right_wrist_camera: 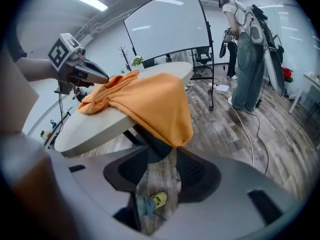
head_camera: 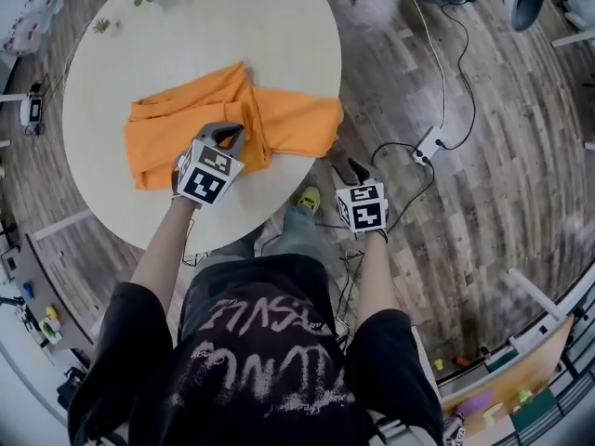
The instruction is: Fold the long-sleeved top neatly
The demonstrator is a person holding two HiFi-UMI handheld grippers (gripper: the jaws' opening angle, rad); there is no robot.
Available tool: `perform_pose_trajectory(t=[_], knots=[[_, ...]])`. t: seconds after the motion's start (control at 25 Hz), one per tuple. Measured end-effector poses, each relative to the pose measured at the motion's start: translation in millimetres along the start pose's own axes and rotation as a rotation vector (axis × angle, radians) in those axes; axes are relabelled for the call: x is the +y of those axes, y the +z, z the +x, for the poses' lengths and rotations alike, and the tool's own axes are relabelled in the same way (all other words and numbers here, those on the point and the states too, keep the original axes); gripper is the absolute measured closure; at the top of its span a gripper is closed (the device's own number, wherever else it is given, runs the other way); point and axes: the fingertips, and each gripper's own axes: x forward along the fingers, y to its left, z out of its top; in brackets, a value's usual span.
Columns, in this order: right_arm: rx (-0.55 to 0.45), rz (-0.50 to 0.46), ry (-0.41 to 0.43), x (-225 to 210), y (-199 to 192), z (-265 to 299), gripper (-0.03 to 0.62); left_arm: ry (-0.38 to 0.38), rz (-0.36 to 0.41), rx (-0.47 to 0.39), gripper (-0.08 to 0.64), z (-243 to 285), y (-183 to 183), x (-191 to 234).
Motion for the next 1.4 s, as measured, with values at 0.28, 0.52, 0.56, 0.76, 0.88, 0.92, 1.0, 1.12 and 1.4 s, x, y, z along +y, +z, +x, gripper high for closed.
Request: perform_pose_trajectory(t=[0.28, 0.52, 0.56, 0.76, 0.88, 0.92, 1.0, 1.12, 1.4], knots=[[-0.020, 0.010, -0.003, -13, -14, 47, 0.372, -0.005, 0.008, 0.000, 0.534, 5, -1, -11], [-0.036, 0.027, -0.009, -38, -27, 99, 0.363, 0.052, 0.006, -0.132, 0.502, -22, 31, 12], [-0.039, 0.025, -0.006, -41, -27, 107, 0.358, 0.075, -0.014, -0.143, 0.502, -23, 32, 21], [-0.053, 0.001, 0.010, -44, -26, 146, 0.339, 0.148, -0.090, -0.146, 0.503, -15, 21, 51], [-0.087, -0.032, 0.007, -45, -21, 166, 0.320, 0.172, -0.075, -0.138, 0.503, -11, 14, 52], [-0.101, -0.040, 0.000, -46, -18, 170, 0.323, 0.177, -0.077, -0.138, 0.502, -10, 11, 51], [-0.129, -0.048, -0.021, -48, -13, 172, 0.351, 0.181, -0.086, -0.141, 0.503, -12, 3, 50], [-0.155, -0.057, -0.061, -57, -2, 167, 0.456, 0.189, -0.093, -0.146, 0.503, -16, -4, 56], [-0.163, -0.009, -0.196, -98, 1, 119, 0.512, 0.181, -0.134, -0.164, 0.503, -27, -15, 60]])
